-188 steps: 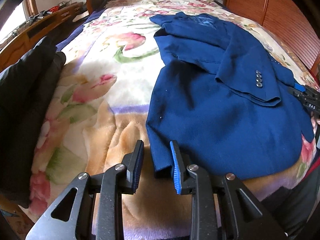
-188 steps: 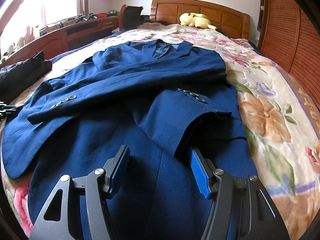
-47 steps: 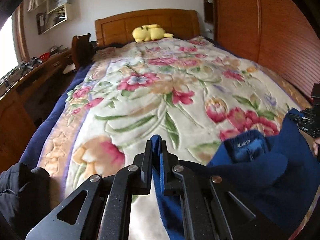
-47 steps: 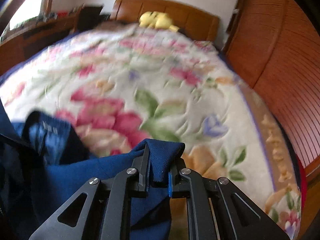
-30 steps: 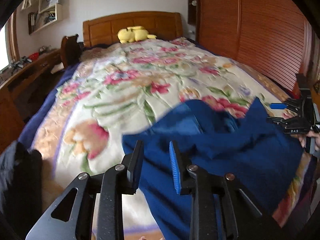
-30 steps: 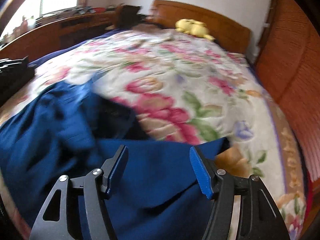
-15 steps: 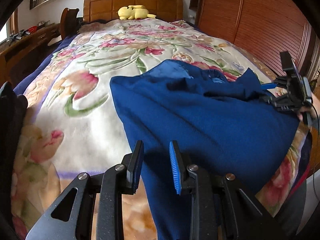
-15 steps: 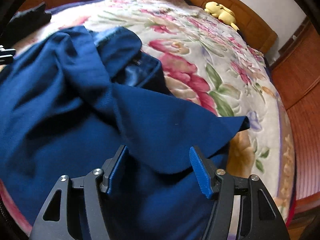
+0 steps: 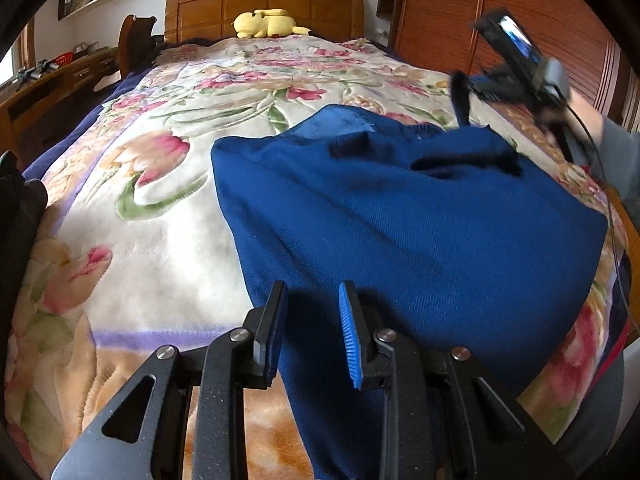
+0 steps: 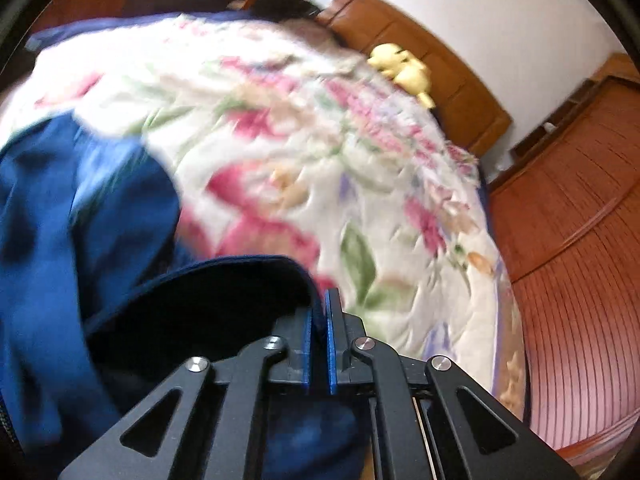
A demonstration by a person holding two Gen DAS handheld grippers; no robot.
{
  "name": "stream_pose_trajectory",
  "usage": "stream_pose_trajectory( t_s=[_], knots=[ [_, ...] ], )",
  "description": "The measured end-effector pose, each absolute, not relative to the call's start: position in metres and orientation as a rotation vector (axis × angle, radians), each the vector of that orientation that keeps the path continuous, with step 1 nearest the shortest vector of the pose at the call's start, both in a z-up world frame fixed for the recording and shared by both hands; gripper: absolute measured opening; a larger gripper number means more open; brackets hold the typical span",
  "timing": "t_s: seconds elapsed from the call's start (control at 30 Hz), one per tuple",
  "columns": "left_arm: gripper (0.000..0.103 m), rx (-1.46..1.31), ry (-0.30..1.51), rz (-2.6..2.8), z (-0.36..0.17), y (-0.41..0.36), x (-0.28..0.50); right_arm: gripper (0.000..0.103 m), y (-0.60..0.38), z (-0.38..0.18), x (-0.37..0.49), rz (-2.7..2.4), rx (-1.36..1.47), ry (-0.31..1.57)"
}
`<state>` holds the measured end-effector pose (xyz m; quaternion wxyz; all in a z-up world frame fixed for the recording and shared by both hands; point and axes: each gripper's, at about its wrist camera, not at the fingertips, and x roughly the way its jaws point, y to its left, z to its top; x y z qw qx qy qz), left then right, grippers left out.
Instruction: Fold large clothes
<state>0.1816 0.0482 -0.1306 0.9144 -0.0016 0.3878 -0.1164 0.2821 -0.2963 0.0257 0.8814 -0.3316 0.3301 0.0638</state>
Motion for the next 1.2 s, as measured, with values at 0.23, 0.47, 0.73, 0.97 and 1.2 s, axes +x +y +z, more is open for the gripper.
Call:
stream_pose_trajectory(
  t_s=[0.23, 0.47, 0.73, 0.97, 1.2],
  knots=[
    [0.027, -0.026, 0.783, -0.245, -0.131, 0.052, 0.177, 0.055, -0.267, 0.021, 0.294, 0.121, -0.650, 0.723],
    [0.027, -0.024, 0.769, -0.240, -0.133, 0.052, 0.176, 0.062, -0.293, 0.032, 0.284, 0.285, -0.442, 0.785],
    [0.027, -0.039, 0.745, -0.208, -0.138, 0.057, 0.172, 0.062, -0.283, 0.011, 0.213, 0.515, -0.394, 0.866],
    [0.027, -0.028, 0.744, -0.191, -0.141, 0.055, 0.171, 0.062, -0.293, 0.003, 0.203, 0.500, -0.395, 0.918],
    [0.027, 0.013, 0.744, -0.167, -0.144, 0.049, 0.170, 0.062, -0.288, -0.006, 0.217, 0.531, -0.396, 0.970]
  ],
)
